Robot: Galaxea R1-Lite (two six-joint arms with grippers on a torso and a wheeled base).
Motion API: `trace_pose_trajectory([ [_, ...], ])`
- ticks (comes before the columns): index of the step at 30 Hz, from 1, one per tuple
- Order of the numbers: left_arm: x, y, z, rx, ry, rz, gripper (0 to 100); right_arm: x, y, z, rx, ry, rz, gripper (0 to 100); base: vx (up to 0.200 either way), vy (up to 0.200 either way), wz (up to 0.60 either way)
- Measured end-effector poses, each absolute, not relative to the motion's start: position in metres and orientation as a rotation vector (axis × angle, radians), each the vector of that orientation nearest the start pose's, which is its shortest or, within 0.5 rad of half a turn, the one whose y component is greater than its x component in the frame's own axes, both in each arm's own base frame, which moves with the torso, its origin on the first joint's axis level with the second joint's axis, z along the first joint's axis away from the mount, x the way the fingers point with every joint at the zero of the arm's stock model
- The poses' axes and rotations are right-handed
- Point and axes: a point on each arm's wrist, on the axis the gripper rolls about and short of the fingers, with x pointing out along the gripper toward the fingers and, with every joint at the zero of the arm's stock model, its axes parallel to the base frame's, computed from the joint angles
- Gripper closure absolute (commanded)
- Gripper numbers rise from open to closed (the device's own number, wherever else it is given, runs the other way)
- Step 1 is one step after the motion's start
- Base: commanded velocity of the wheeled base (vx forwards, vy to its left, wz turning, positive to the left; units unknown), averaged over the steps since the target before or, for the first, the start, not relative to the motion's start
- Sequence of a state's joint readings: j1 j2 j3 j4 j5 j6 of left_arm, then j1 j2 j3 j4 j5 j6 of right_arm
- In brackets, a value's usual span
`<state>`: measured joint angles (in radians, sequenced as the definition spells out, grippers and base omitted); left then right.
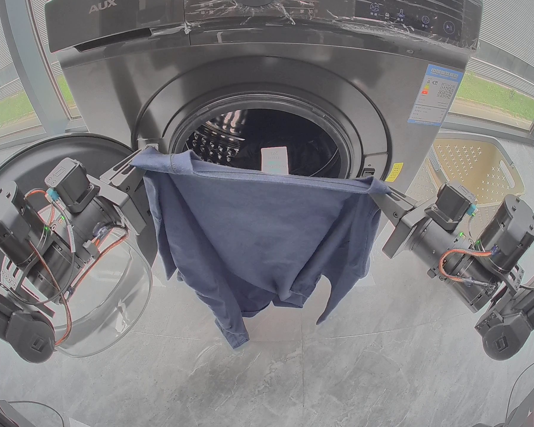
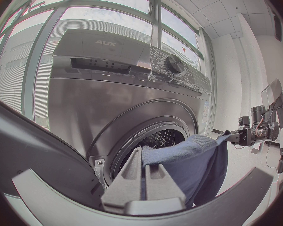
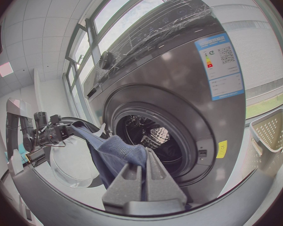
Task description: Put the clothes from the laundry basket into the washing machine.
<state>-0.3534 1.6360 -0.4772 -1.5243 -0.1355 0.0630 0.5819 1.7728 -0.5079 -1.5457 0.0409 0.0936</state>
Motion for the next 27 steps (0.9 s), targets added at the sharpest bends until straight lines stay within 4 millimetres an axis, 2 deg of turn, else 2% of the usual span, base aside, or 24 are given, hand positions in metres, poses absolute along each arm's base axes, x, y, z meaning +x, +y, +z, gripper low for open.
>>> trace_pose_trajectory([
  [11, 0.235, -0.09, 0.206, 0.021, -0.381, -0.471, 100, 0.235, 0.148, 0.191, 0.167, -0.295, 0.608, 100, 0.0, 0.0, 0.0],
  [27, 0.226, -0.09, 0.217, 0.017, -0.372, -0.486, 100, 0.225, 0.149, 0.212, 0.187, -0.377, 0.632, 100, 0.0, 0.0, 0.0],
])
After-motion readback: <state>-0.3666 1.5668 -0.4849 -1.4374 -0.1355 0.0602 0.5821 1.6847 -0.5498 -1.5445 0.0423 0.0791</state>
